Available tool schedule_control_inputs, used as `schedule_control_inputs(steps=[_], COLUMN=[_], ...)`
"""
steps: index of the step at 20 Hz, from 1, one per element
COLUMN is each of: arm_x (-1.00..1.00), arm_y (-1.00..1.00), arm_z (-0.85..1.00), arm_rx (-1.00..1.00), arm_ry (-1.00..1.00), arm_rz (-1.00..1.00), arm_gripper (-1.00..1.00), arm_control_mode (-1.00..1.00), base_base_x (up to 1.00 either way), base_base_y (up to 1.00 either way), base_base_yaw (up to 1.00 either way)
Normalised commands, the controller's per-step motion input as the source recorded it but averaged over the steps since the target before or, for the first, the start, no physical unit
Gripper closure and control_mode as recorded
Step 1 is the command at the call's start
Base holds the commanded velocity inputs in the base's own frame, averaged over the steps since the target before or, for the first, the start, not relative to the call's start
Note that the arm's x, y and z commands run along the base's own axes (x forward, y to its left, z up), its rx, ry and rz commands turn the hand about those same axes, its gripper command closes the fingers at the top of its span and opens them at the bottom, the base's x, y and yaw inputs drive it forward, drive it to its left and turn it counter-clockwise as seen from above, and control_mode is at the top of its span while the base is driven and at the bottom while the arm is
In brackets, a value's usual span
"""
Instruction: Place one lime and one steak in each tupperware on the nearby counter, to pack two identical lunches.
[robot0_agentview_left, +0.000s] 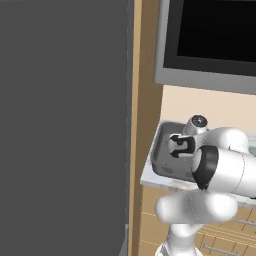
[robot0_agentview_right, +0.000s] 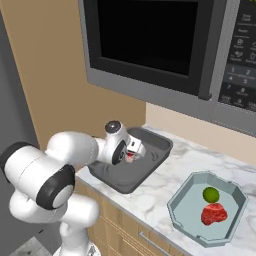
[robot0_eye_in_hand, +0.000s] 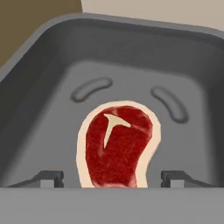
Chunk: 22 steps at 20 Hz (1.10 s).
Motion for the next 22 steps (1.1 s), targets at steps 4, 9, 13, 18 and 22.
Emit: schedule_control_inputs(steps=[4,9,13,18,22], arm_x=[-0.03,-0.45,-1.00,-1.00,-0.94], arm_y=[0.00,0.00,0.20,0.23,0.09], arm_z=[0.38,0.46,0.21,0.25,0.76], arm_rx=[0.04,0.03,0.00,0.00,0.00], arm_ry=[0.00,0.00,0.02,0.03,0.04], arm_rz=[0.00,0.00,0.00,-0.01,-0.04], arm_gripper=[-1.00,-1.00,-1.00,-1.00,-1.00], arm_control_mode=[-1.00,-1.00,-1.00,-1.00,-1.00], base_base_x=[0.00,0.00,0.00,0.00,0.00], base_base_y=[0.00,0.00,0.00,0.00,0.00], base_base_yaw=[0.00,0.00,0.00,0.00,0.00])
